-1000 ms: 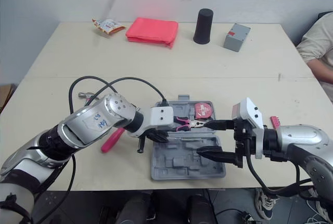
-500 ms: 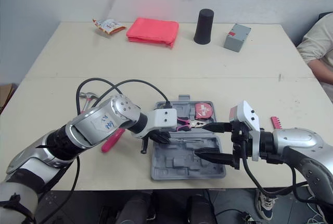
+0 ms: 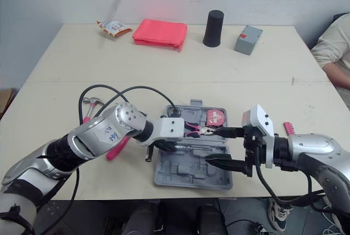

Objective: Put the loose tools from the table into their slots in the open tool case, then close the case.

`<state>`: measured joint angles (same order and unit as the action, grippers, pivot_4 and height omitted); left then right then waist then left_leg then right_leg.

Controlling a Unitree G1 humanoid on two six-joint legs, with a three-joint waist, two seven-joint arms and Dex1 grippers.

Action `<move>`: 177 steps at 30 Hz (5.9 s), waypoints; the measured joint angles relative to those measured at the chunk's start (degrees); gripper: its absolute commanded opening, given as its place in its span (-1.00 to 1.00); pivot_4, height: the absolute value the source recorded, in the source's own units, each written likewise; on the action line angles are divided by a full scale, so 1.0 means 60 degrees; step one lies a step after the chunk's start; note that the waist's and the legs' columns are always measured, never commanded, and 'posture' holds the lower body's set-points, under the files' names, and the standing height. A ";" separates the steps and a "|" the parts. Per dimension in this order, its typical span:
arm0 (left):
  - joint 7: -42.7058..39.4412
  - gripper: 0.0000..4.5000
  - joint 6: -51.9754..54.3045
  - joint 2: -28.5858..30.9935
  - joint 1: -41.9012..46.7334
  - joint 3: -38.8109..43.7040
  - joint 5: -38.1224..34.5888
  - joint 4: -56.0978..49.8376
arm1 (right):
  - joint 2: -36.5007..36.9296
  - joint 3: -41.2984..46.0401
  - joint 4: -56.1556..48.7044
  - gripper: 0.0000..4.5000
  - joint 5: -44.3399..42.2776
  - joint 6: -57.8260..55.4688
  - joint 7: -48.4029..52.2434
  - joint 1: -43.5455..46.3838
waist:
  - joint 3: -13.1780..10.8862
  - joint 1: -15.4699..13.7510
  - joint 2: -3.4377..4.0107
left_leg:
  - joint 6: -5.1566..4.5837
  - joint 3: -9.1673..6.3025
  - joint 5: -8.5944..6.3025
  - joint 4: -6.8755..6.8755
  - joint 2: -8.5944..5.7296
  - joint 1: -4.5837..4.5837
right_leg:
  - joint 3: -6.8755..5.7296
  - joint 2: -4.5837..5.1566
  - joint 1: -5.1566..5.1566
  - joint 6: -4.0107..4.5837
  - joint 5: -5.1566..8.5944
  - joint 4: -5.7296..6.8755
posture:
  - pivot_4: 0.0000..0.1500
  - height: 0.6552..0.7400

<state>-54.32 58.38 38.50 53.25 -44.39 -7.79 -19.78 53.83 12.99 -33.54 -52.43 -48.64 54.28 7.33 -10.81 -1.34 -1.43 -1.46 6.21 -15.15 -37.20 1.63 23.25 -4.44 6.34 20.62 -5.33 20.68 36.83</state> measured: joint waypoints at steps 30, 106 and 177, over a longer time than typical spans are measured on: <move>-0.1737 -0.98 -0.4052 -0.1422 -0.2913 0.5010 -0.2408 0.2016 | -0.0003 -0.0219 0.0004 1.00 0.0276 0.0306 0.0014 -0.0239 | 0.0001 -0.0015 0.0003 | -0.0001 -0.0019 0.0000 -0.0009 -0.0007 0.0005 | -0.0031 0.0015 -0.0010 -0.0001 -0.0001 -0.0003 | 1.00 0.91; -0.1114 0.99 -0.1872 0.1893 -1.0512 1.5870 -0.3403 0.1872 | 0.1175 0.5802 0.4239 1.00 0.2901 0.1757 0.2011 -0.4400 | 0.0055 0.0244 0.0104 | 0.0004 -0.0071 -0.0131 0.0064 -0.0002 -0.0008 | -0.0078 0.0037 -0.0057 0.0002 0.0000 -0.0156 | 1.00 0.91; 0.5768 -0.78 0.0022 0.0471 -0.7941 1.1714 -0.2637 0.0100 | -0.1251 -0.1716 0.1489 1.00 0.0301 0.0610 0.1068 0.4703 | 0.0030 0.0247 0.0015 | 0.0046 -0.0019 -0.0005 0.0158 -0.0013 -0.0003 | -0.0041 0.0038 0.0037 0.0006 -0.0006 -0.0070 | 1.00 0.91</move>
<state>-19.71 58.51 41.33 5.61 25.89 -23.61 -19.17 46.32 2.69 -24.61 -50.62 -44.98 60.69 35.55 -10.63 0.14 -1.34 -1.18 6.09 -15.18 -36.25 1.55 23.24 -4.69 6.56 20.84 -5.30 20.64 36.41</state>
